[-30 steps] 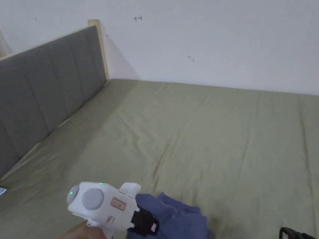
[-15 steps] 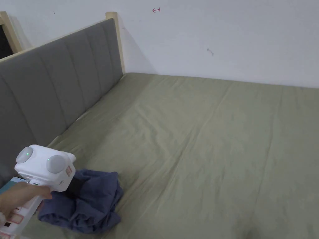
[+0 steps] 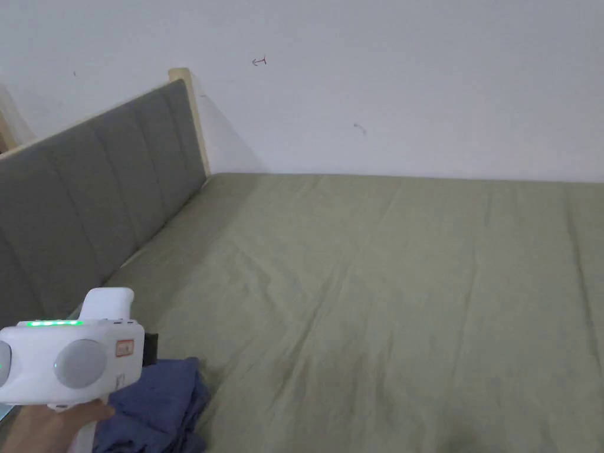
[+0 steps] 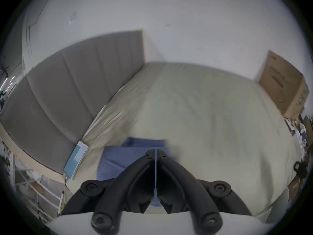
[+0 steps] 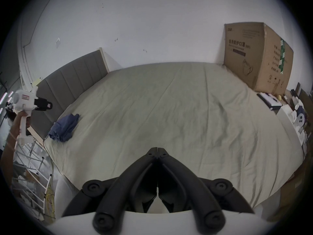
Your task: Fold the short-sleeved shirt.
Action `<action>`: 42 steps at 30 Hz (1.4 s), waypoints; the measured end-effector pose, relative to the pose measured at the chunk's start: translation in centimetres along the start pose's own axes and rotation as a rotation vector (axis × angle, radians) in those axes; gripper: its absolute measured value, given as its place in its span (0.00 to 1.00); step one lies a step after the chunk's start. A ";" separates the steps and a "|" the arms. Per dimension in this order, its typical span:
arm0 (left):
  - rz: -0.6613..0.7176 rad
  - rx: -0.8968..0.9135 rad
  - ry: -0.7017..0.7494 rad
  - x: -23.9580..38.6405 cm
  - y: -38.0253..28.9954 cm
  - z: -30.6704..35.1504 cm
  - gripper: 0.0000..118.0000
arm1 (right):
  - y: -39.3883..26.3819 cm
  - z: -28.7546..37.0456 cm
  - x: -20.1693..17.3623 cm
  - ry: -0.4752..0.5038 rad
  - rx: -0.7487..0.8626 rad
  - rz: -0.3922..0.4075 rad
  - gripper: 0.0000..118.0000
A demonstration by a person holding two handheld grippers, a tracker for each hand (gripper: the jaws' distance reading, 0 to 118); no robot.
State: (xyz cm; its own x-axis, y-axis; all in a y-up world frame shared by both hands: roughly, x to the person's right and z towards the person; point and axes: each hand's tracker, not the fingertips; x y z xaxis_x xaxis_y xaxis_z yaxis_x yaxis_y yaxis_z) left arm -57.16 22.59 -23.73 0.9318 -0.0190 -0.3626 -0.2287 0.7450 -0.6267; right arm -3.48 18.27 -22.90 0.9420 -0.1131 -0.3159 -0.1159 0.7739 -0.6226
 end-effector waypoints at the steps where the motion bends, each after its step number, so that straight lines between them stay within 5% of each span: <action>1: -0.023 0.032 -0.027 1.7 0.0 1.4 0.00 | 0.4 0.6 0.0 -0.009 0.025 0.013 0.00; 7: -0.073 0.406 -0.028 13.1 -1.6 12.6 0.00 | 3.6 3.8 0.6 -0.021 0.166 0.027 0.00; 18: -0.103 0.548 -0.129 24.3 -0.8 21.4 0.00 | 9.6 10.9 1.8 -0.097 0.442 0.058 0.00; 20: -0.082 0.561 -0.119 24.9 -0.8 22.2 0.18 | 10.0 12.0 2.2 -0.090 0.471 0.040 0.01; 23: -0.022 0.553 -0.185 25.2 -0.9 23.2 0.91 | 10.3 13.9 2.9 -0.006 0.493 -0.022 0.27; 24: -0.012 0.548 -0.218 25.2 -1.0 23.4 1.00 | 10.3 14.5 3.0 -0.012 0.505 -0.022 0.39; 28: -0.027 0.555 -0.182 25.9 -1.3 24.3 1.00 | 10.2 15.5 2.8 -0.046 0.539 0.014 0.94; 32: -0.066 0.567 -0.143 26.4 -0.8 24.4 1.00 | 10.5 16.0 3.0 0.013 0.563 -0.006 1.00; 36: -0.148 0.502 -0.014 28.0 -0.2 25.4 1.00 | 10.9 15.6 2.6 -0.046 0.564 0.005 1.00; 42: -0.149 0.558 -0.208 27.5 -0.6 25.3 1.00 | 11.2 14.2 3.2 -0.074 0.533 -0.025 1.00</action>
State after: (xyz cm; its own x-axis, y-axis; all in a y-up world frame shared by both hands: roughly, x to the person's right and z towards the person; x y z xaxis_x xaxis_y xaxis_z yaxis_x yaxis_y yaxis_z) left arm -24.29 38.48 -15.93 0.9908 -0.0606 -0.1212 0.0375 0.9821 -0.1844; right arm 2.69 35.46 -20.67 0.9644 -0.1065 -0.2420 0.0649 0.9827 -0.1737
